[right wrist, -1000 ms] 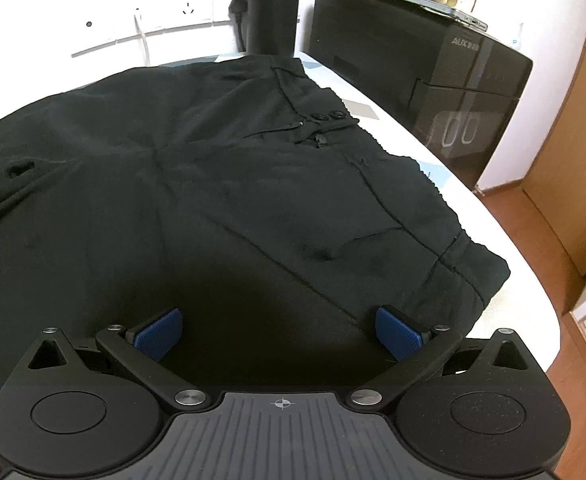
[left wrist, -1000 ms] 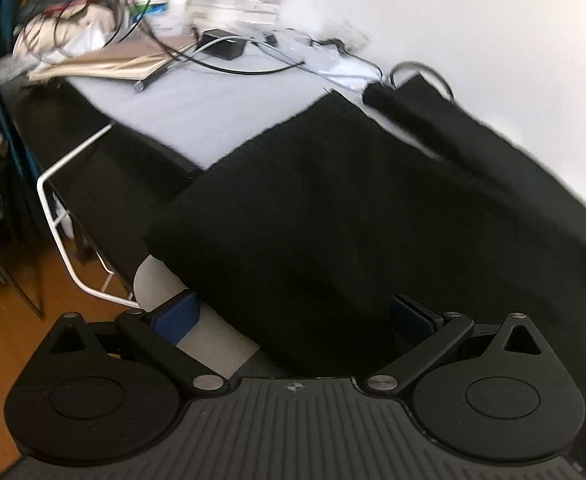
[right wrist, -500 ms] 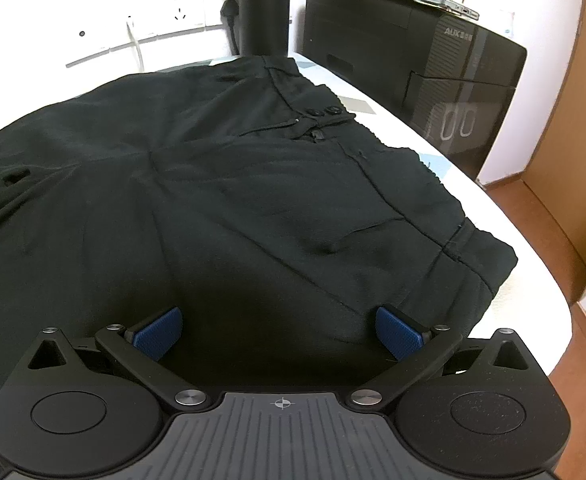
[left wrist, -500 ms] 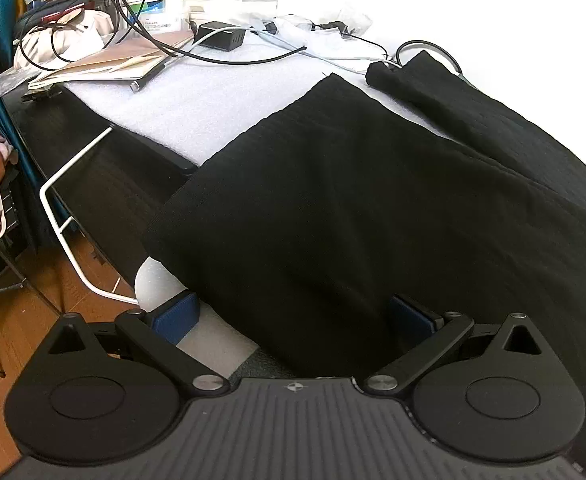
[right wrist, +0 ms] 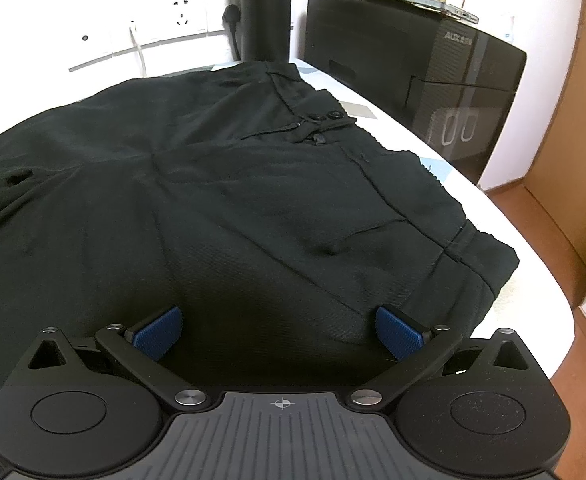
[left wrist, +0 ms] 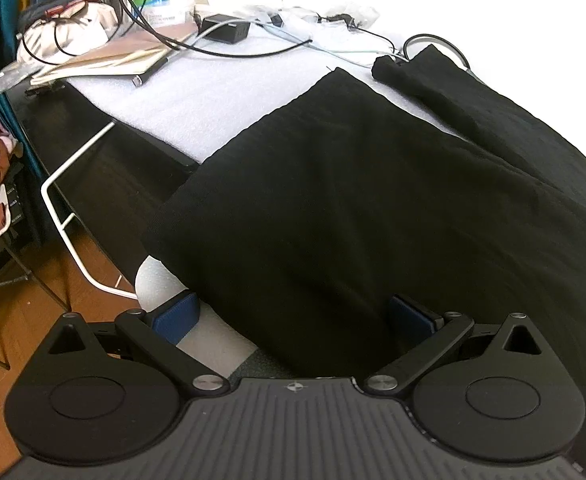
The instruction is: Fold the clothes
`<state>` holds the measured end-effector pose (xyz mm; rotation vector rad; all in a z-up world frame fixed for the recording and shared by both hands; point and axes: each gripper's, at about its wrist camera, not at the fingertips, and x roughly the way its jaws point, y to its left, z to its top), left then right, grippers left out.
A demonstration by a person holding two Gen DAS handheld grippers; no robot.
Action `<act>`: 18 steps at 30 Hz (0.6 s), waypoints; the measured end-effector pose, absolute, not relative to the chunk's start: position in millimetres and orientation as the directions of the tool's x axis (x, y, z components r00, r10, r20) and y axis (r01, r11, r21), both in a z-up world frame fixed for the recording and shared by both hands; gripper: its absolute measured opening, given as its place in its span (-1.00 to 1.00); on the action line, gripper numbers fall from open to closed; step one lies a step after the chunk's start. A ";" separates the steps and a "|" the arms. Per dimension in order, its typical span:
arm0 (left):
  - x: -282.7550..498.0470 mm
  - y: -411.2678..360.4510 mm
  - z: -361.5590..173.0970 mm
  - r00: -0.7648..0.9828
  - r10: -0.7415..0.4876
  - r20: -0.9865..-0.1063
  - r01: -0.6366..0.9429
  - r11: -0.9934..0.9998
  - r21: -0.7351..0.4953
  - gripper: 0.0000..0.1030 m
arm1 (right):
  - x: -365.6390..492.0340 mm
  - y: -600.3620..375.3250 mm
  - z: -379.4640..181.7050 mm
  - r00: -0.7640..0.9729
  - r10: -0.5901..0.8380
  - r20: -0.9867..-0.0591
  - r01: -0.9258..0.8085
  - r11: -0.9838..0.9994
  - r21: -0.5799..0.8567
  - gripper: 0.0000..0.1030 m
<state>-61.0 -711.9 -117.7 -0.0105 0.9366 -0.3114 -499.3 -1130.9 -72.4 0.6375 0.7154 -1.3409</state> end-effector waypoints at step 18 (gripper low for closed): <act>-82.6 -642.7 -132.8 0.365 -0.743 -0.561 0.076 0.625 -0.777 0.32 | -497.0 -1133.0 -71.6 0.069 -0.631 -0.773 0.995 0.102 0.005 0.99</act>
